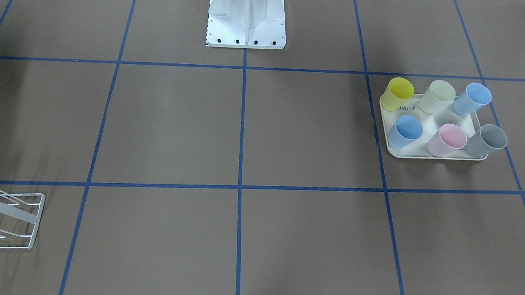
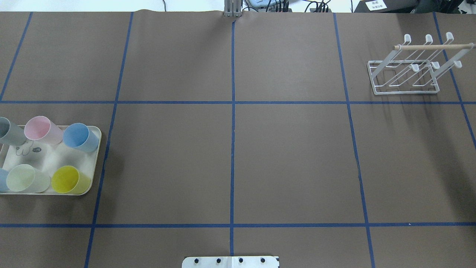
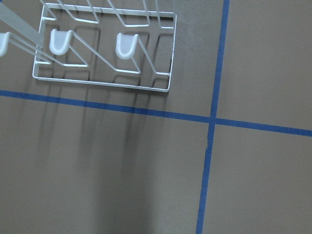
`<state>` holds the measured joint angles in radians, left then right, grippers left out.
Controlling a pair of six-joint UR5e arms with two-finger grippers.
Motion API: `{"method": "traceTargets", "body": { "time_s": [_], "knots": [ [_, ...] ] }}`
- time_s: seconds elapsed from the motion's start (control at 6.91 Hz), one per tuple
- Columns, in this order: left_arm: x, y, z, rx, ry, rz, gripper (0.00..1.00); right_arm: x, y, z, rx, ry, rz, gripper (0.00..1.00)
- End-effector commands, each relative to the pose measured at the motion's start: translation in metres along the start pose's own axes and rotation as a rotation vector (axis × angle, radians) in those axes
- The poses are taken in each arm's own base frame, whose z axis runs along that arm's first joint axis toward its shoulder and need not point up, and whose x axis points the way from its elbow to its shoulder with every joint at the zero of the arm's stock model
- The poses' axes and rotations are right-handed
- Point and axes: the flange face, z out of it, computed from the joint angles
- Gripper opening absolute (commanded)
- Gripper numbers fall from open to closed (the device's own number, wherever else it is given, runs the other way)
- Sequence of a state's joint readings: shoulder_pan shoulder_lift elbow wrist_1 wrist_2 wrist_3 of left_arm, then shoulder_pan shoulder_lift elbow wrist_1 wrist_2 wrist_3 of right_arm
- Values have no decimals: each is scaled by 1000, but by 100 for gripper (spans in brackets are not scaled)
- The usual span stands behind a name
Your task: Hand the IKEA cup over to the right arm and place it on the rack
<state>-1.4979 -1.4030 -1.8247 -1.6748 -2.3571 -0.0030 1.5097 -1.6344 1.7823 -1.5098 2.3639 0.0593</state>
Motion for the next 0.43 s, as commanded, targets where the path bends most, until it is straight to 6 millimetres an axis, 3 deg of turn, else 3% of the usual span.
{"method": "traceTargets", "body": {
  "time_s": [0.0,0.29],
  "knots": [
    [3,0,-9,19,-3,11,100,1,2,1,-6,0,-37,100],
    [3,3,-9,21,3,13,100,2,3,1,-6,3,-35,100]
  ]
}}
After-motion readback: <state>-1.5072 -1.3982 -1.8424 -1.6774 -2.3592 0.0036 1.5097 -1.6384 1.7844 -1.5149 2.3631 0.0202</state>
